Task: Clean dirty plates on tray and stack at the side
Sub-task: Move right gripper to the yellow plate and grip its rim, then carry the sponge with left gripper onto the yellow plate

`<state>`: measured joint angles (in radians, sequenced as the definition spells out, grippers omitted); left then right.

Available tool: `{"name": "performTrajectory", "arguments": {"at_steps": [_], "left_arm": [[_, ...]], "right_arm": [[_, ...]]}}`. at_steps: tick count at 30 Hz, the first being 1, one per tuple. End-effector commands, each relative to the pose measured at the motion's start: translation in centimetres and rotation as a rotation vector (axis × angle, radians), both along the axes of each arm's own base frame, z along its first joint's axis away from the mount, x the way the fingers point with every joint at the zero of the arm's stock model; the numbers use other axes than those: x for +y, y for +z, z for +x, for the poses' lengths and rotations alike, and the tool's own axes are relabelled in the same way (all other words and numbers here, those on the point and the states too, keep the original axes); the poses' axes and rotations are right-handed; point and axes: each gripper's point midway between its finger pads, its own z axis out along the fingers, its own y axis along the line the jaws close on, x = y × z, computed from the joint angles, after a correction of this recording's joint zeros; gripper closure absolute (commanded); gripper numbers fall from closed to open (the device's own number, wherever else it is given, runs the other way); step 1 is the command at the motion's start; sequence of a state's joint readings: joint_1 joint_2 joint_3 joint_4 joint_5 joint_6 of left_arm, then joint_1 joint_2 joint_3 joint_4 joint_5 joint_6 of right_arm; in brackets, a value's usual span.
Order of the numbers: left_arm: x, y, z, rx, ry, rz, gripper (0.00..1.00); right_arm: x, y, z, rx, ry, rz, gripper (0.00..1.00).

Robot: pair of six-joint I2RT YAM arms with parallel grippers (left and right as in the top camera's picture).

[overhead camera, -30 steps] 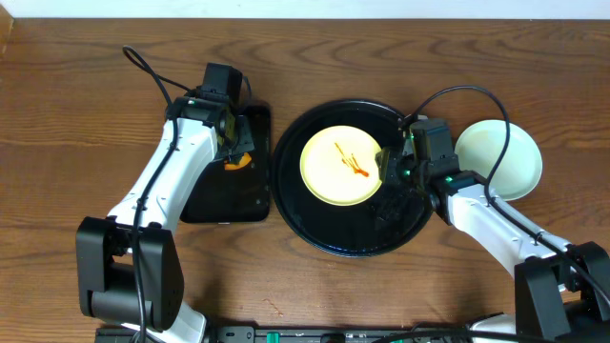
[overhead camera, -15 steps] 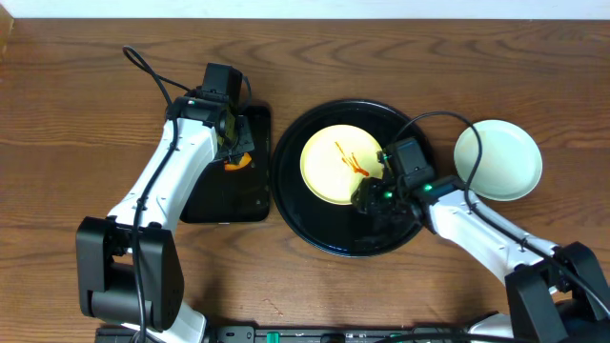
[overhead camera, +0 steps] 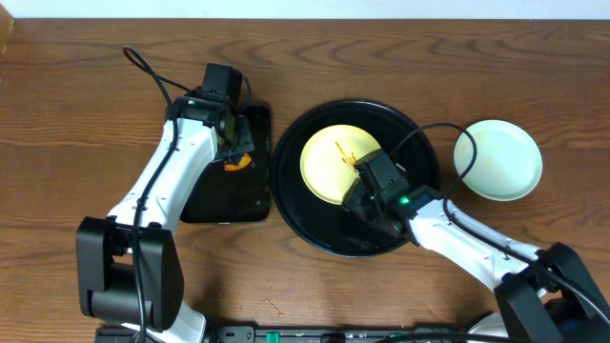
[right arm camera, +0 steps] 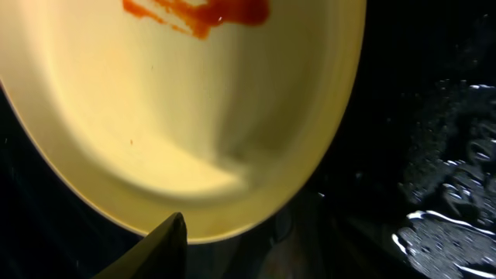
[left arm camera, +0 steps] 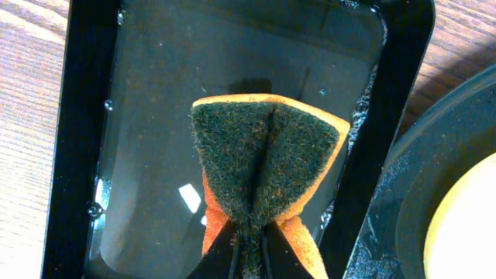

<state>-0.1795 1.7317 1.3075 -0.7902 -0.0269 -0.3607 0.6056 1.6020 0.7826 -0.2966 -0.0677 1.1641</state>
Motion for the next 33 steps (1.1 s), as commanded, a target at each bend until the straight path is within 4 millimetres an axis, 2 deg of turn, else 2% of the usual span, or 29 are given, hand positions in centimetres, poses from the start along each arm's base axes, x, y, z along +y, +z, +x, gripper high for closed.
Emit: {"name": "performTrajectory", "arguments": {"at_steps": [1, 2, 4, 6, 11, 14, 19, 22, 27, 33], "left_arm": [[0.3, -0.1, -0.2, 0.007, -0.011, 0.016, 0.92], [0.3, -0.1, -0.2, 0.007, -0.011, 0.016, 0.92], [0.3, -0.1, -0.2, 0.007, -0.011, 0.016, 0.92], [0.3, -0.1, -0.2, 0.007, -0.011, 0.016, 0.92], [0.3, -0.1, -0.2, 0.007, -0.011, 0.016, 0.92], [0.3, -0.1, -0.2, 0.007, -0.011, 0.016, 0.92], [0.2, -0.1, -0.2, 0.007, -0.012, 0.012, 0.92], [-0.3, -0.1, -0.2, 0.012, -0.021, -0.017, 0.93], [-3.0, 0.1, -0.1, 0.007, -0.105, -0.135, 0.92], [-8.5, 1.1, -0.1, -0.036, -0.297, -0.301, 0.92]], "right_arm": [[0.0, -1.5, 0.0, 0.023, -0.053, -0.028, 0.55], [0.1, -1.7, 0.0, 0.027, -0.051, -0.029, 0.59], [0.0, -1.8, -0.1, 0.027, -0.036, -0.036, 0.76], [0.0, -1.7, 0.0, 0.014, -0.017, -0.044, 0.85], [-1.0, -0.9, 1.0, -0.032, 0.016, -0.063, 0.99], [-2.6, 0.1, 2.5, -0.084, 0.021, -0.090, 0.99], [-6.6, 1.9, 5.0, -0.173, 0.062, -0.152, 0.99], [-8.7, 2.3, 5.9, -0.202, 0.092, -0.185, 0.99], [-8.7, 1.9, 5.2, -0.187, 0.220, -0.181, 0.99], [-7.7, 1.1, 3.0, -0.118, 0.299, -0.173, 0.99]]}}
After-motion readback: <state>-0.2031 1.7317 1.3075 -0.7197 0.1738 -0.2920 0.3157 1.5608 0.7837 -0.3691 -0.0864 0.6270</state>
